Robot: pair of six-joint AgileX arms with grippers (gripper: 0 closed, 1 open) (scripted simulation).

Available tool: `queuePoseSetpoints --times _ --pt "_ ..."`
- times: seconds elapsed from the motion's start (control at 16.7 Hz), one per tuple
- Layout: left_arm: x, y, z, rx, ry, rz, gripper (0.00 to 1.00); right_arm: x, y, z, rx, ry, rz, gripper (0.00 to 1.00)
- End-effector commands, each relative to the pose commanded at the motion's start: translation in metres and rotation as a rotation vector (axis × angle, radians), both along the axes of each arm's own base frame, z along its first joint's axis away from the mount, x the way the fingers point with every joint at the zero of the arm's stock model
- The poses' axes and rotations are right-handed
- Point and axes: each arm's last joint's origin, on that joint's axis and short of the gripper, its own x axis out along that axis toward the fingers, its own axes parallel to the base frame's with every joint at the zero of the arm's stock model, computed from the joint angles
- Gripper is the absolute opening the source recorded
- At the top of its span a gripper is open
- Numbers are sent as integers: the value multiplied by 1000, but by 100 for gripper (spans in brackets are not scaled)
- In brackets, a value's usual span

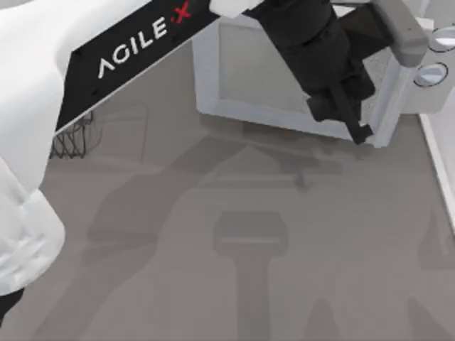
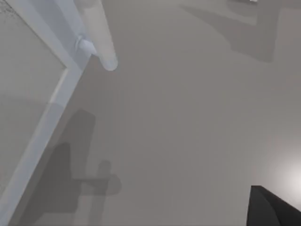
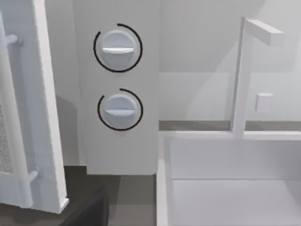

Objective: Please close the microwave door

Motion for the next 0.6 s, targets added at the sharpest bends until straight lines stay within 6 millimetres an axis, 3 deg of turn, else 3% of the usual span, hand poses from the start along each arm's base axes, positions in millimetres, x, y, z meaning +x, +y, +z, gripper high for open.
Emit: queuePoseSetpoints --times 0.3,0.6 --pt "0 0 3 -8 -10 -2 0 0 0 0 0 0 0 100" --pt "-16 -25 10 -67 -37 -98 0 0 0 0 0 0 0 100"
